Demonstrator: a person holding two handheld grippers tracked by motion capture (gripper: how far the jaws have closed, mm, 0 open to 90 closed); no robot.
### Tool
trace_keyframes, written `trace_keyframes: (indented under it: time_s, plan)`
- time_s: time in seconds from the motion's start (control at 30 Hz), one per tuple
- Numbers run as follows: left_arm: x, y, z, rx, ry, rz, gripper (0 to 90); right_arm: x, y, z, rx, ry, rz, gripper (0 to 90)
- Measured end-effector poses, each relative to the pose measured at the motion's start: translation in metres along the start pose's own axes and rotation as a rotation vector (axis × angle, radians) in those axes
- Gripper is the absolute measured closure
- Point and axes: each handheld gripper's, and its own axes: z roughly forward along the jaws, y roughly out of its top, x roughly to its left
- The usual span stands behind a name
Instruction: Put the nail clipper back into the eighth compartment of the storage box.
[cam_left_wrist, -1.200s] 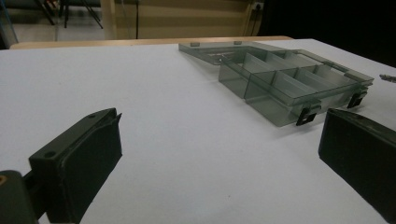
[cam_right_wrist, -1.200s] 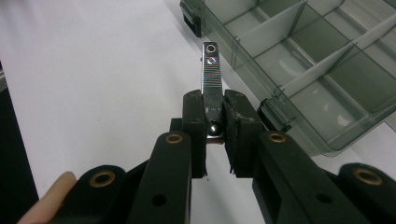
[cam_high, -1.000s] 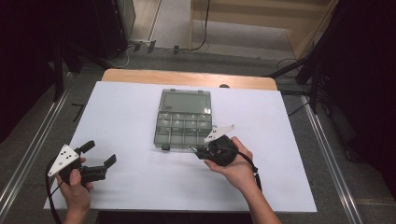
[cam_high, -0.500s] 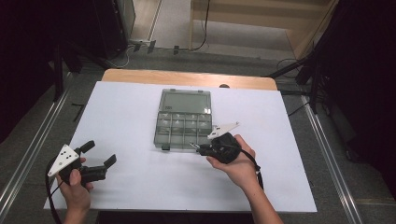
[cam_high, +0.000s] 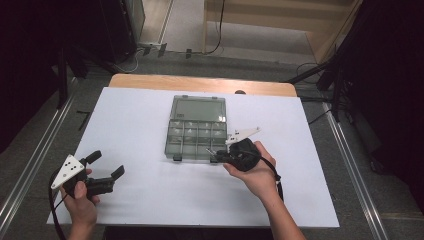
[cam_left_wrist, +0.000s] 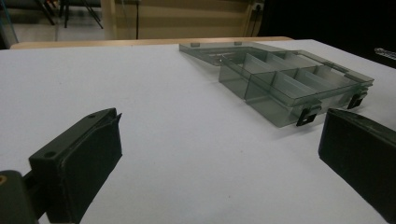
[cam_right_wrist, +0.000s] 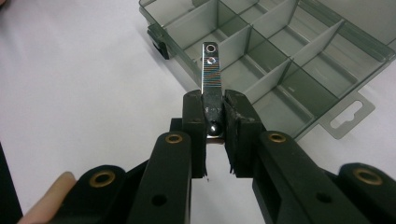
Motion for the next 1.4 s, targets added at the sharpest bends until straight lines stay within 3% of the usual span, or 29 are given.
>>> trace_keyframes:
  time_s: [0.5, 1.13, 1.4]
  plan:
    - [0.000, 0.000, 0.000, 0.000, -0.001, 0.000, 0.0, -0.011, 0.000, 0.001, -0.005, -0.044, 0.046, 81.4]
    - [0.000, 0.000, 0.000, 0.000, -0.001, -0.001, 0.0, -0.028, -0.002, 0.015, -0.001, -0.124, 0.103, 81.2]
    - [0.000, 0.000, 0.000, -0.001, -0.002, -0.001, 0.0, -0.033, -0.004, 0.022, -0.007, -0.124, 0.137, 80.9]
